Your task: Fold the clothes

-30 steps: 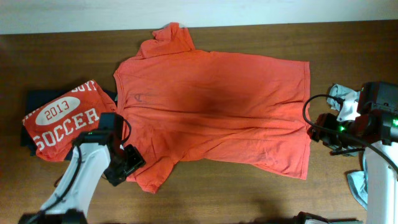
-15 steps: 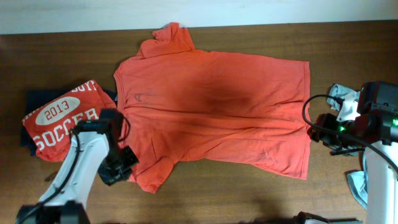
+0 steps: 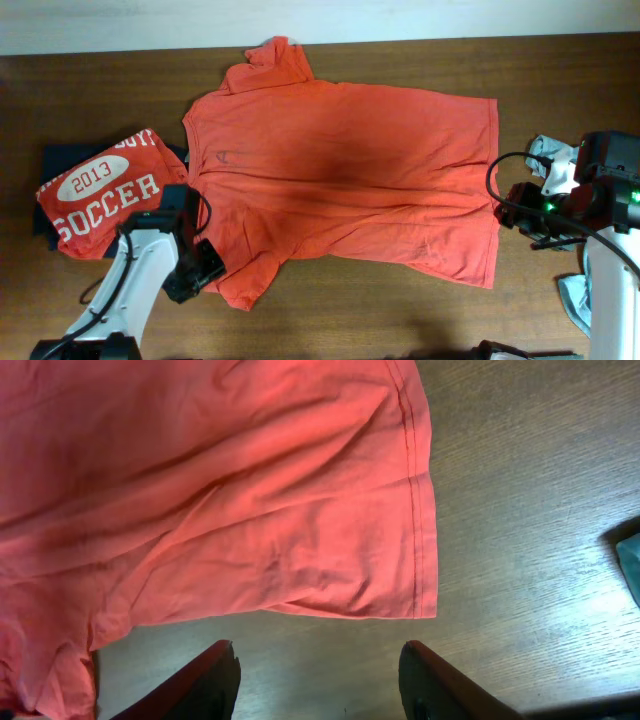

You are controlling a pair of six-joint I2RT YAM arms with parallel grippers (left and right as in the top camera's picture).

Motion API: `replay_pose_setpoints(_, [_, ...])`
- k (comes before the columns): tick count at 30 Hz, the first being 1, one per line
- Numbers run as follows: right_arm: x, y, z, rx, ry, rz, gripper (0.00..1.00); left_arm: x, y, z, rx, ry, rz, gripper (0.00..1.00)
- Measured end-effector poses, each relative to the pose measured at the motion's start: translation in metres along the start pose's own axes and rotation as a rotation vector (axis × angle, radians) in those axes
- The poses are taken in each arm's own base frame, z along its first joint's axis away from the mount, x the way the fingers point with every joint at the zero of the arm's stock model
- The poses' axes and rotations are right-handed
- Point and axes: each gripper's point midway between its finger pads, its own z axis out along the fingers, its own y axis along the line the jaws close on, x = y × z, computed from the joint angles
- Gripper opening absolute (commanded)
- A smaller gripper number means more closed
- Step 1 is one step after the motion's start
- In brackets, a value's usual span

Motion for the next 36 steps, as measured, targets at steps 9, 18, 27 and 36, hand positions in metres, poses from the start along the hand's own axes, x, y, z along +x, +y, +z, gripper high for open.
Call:
replay_pose_setpoints(9, [0.0, 0.0, 0.0, 0.0, 0.0, -0.001, 0.56, 0.006, -0.003, 0.018, 0.03, 0.018, -0.008, 0.01])
replay_pose_setpoints(18, [0.0, 0.0, 0.0, 0.001, 0.002, -0.001, 0.56, 0.016, 0.004, 0.0, -0.011, 0.083, 0.036, 0.0])
replay_pose_setpoints(27, [0.001, 0.0, 0.0, 0.001, 0.004, 0.001, 0.56, -0.031, -0.001, -0.093, -0.058, -0.089, 0.101, 0.08])
replay_pose_setpoints(36, [0.001, 0.0, 0.0, 0.001, 0.004, 0.001, 0.56, -0.03, 0.008, -0.095, -0.103, -0.089, 0.123, 0.39])
